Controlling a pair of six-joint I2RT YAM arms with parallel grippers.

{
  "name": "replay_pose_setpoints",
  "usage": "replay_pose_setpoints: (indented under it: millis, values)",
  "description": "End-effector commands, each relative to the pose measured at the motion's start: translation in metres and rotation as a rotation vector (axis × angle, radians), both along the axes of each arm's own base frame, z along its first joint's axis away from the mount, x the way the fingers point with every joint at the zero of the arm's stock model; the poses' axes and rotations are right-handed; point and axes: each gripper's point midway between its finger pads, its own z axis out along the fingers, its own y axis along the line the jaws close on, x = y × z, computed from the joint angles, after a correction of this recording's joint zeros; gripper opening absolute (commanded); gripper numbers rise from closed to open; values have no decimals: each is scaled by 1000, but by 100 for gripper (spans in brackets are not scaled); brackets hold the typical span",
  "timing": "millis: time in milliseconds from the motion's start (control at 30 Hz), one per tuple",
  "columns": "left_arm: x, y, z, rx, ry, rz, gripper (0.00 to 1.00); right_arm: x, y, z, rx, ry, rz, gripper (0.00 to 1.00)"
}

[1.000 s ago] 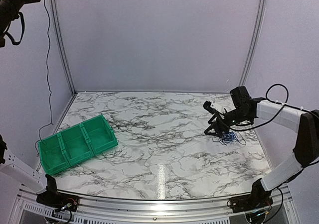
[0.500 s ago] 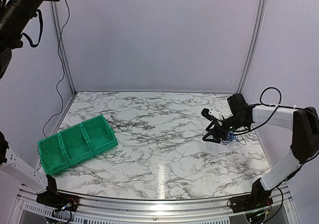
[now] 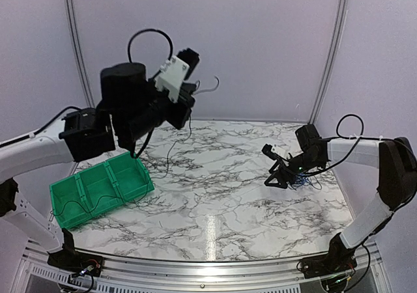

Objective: Untangle the cables

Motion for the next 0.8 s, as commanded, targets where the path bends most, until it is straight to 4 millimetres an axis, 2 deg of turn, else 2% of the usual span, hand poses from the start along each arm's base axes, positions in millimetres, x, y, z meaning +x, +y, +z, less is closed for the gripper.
replay_pose_setpoints:
  millis: [0, 67, 100, 133, 167, 200, 233, 300, 400, 467, 600, 767]
  values:
    - [-3, -18, -56, -71, 189, -48, 0, 8, -5, -9, -59, -22, -21, 70]
    - [0, -24, -90, 20, 247, -35, 0, 9, -7, -12, -72, -21, -27, 70]
    - [4, -24, -108, 79, 275, -13, 5, 9, -7, -13, -73, -20, -28, 70]
    - [6, -24, -124, 137, 304, 0, 23, 9, -8, -14, -76, -20, -29, 70]
    - [4, -23, -147, 226, 367, -9, 46, 9, -8, -15, -78, -17, -27, 70]
    - [0, -24, -168, 297, 430, -31, 63, 9, -8, -17, -81, -13, -27, 70]
    - [-3, -24, -184, 353, 484, -42, 72, 9, -8, -19, -86, -10, -26, 70]
    - [-15, -15, -217, 459, 591, -46, 81, 9, -9, -24, -98, 2, -24, 70]
    - [-41, 5, -261, 586, 759, -79, 85, 10, -11, -29, -111, 13, -24, 70]
    - [-67, 18, -287, 645, 915, -121, 88, 10, -11, -31, -115, 19, -23, 70]
    - [-104, 43, -321, 718, 1121, -137, 91, 9, -10, -32, -115, 23, -18, 70]
    - [-97, 72, -343, 738, 1158, 43, 91, 8, -9, -35, -120, 33, -9, 70]
